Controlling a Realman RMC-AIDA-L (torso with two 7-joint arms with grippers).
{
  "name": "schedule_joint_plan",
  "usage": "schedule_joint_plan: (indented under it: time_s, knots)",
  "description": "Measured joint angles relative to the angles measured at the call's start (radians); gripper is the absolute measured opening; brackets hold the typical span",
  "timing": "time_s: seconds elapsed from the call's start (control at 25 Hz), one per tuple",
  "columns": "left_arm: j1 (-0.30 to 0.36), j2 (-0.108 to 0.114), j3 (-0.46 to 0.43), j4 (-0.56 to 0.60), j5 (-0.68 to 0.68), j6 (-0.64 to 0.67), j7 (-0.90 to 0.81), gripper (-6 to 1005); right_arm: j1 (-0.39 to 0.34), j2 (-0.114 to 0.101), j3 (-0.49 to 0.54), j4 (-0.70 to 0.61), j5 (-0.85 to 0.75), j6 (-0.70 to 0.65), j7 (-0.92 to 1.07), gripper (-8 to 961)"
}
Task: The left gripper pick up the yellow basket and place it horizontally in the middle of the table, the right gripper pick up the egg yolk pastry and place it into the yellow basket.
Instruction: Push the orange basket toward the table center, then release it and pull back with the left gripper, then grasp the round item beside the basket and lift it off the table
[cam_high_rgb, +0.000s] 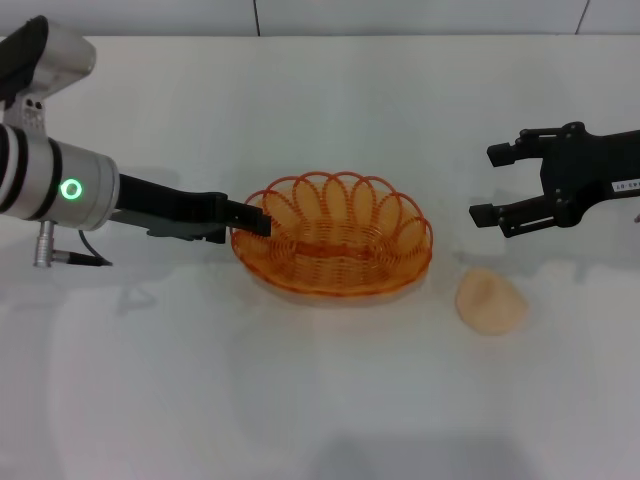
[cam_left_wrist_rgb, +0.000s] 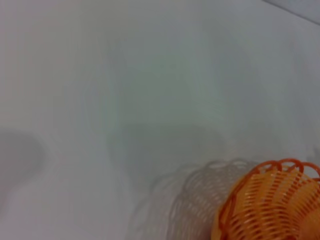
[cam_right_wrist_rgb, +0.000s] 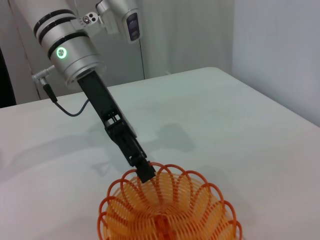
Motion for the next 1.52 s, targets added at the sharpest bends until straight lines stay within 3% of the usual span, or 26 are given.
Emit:
schedule_joint_plan:
  time_s: [0.32,0.4,0.44,0.72,0.92,1.08,1.32,1.52]
  knots:
    - [0.022,0.019,0.0,0.048,0.002,0.031,0.003,803,0.0,0.0,0.0,0.0,0.0,-0.001,0.005,869]
    - [0.052,0.024,0.0,0.13,0.003,0.075,0.021,881,-0.002,0.0,0.001,0.0,0.0,-0.002,0.007,869]
    - [0.078,0.029,0.0,0.192,0.004,0.102,0.058,881,-0.003,0.0,0.001,0.0,0.0,-0.002,0.008,869]
    - [0.158,0.032,-0.013,0.321,-0.016,0.206,0.335,881,-0.013,-0.009,0.002,-0.004,0.002,-0.017,0.034,870]
    - [0.207,0.02,-0.099,0.354,-0.05,0.314,0.595,881,-0.014,-0.026,0.002,-0.005,-0.003,-0.067,0.036,869]
    - [0.25,0.027,-0.188,0.357,-0.143,0.401,0.801,881,-0.014,-0.045,0.002,-0.009,-0.042,-0.095,0.054,870]
    - [0.289,0.03,-0.297,0.32,-0.205,0.449,1.009,881,-0.013,-0.048,0.002,-0.018,-0.088,-0.115,0.061,870]
    - [0.283,0.042,-0.357,0.198,-0.211,0.473,1.164,881,-0.003,-0.045,-0.004,-0.052,-0.109,-0.181,0.117,870]
